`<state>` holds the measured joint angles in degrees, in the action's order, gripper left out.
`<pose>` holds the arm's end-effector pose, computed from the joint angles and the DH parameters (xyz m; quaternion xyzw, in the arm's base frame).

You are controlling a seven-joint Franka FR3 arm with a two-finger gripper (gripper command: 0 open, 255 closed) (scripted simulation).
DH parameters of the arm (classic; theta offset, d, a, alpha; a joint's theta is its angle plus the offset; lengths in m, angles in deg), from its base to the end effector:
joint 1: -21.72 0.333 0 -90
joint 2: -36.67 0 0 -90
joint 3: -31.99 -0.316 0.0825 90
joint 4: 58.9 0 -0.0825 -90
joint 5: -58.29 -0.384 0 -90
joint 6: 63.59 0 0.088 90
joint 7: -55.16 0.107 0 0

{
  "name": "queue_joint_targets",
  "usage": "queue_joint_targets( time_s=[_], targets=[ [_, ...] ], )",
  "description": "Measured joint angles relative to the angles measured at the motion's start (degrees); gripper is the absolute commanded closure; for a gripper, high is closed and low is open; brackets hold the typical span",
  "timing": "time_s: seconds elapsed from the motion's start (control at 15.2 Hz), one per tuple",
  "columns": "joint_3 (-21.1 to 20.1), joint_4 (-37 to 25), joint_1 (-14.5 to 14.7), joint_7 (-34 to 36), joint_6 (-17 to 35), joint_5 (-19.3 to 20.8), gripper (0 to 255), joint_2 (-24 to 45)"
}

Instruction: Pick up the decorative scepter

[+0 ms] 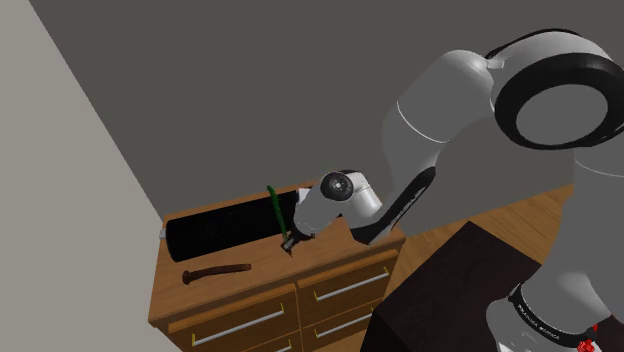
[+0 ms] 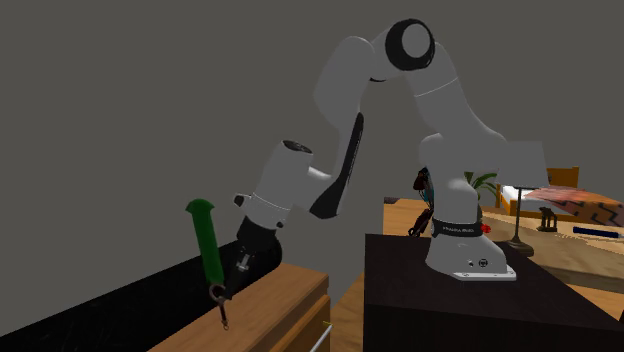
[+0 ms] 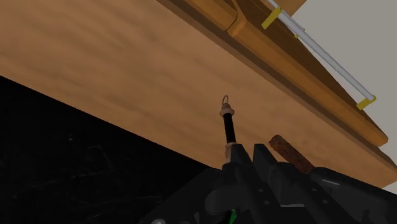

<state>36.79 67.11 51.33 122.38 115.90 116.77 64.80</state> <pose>0.4691 0.2982 0.1841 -0.9640 -0.1445 -0.2191 0.0432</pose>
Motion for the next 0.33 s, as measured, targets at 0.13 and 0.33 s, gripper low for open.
queue_joint_targets(
  time_s=[0.13, 0.33],
  targets=[
    [-2.46, 0.9, -2.11, -2.25, -1.34, -1.73, 255, -1.72],
    [-5.68, 1.7, -4.77, -5.35, -3.09, -4.38, 255, -3.64]
  ],
)
